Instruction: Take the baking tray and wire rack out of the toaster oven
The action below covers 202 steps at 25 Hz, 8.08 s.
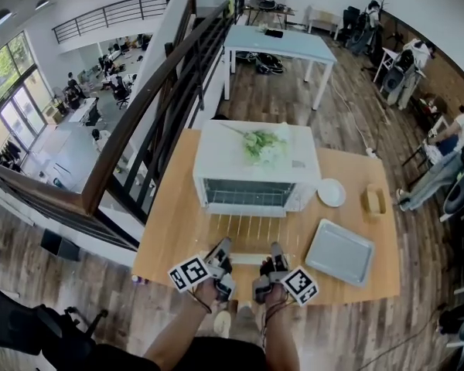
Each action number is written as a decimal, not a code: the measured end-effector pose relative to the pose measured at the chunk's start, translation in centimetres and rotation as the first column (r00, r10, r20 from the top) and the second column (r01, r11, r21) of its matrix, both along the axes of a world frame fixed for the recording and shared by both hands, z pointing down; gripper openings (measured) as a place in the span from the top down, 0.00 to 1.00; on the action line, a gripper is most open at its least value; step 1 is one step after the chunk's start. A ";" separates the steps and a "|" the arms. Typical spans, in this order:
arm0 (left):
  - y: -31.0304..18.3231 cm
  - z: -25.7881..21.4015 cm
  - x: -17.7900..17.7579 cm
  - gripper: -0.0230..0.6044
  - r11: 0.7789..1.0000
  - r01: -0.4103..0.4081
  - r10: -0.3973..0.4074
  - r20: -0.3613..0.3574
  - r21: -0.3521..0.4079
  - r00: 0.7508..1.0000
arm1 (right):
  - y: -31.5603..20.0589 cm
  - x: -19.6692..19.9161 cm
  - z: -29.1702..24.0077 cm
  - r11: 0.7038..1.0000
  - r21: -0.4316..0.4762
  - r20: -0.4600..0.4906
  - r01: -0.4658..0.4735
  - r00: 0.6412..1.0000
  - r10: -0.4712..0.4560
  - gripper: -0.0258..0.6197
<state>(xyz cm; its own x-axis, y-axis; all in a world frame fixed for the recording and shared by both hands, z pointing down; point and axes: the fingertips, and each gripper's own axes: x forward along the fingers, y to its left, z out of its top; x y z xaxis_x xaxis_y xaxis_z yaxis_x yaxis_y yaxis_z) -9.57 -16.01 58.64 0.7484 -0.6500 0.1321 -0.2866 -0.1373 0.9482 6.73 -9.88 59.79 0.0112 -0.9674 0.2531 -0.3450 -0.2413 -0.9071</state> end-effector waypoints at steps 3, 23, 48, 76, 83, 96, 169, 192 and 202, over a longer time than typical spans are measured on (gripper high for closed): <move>1.0 -0.3 0.7 0.93 1.000 -0.023 0.023 -0.010 0.006 1.000 | 1.3 0.5 -0.3 1.000 0.005 -0.005 -0.021 1.000 0.021 0.95; 7.8 -2.1 7.8 0.93 0.965 -0.262 0.263 -0.023 0.035 0.965 | 11.8 5.5 -2.5 0.969 0.015 -0.053 -0.246 0.968 0.246 0.94; 14.9 0.3 22.3 0.93 0.851 -0.524 0.524 -0.018 0.015 0.851 | 22.2 16.7 -0.3 0.867 0.005 -0.051 -0.498 0.866 0.498 0.94; 16.8 9.7 34.6 0.93 0.880 -0.446 0.459 0.054 -0.164 0.887 | 23.4 29.9 9.6 0.898 -0.173 0.044 -0.405 0.908 0.417 0.94; 16.2 12.4 36.1 0.93 0.880 -0.443 0.463 0.097 -0.172 0.881 | 23.0 31.4 12.9 0.900 -0.206 0.063 -0.384 0.913 0.403 0.94; 15.8 15.7 36.6 0.93 0.882 -0.416 0.448 0.122 -0.222 0.886 | 22.4 32.0 16.4 0.900 -0.253 0.092 -0.354 0.917 0.387 0.93; 15.1 5.9 29.1 0.63 0.856 -0.516 0.477 0.403 -0.013 0.781 | 21.6 25.9 5.3 0.939 -0.253 -0.232 -0.233 0.957 0.175 0.55; 10.7 -13.6 8.6 0.77 0.688 -0.469 -0.024 0.663 0.554 0.748 | 12.9 6.9 -14.1 0.995 -0.104 -0.811 0.001 0.578 -0.085 0.78; 10.9 -16.1 -2.3 0.87 0.681 -0.398 -0.181 0.668 0.614 0.721 | 10.9 -3.0 -16.1 0.989 -0.063 -0.867 0.132 0.484 -0.120 0.88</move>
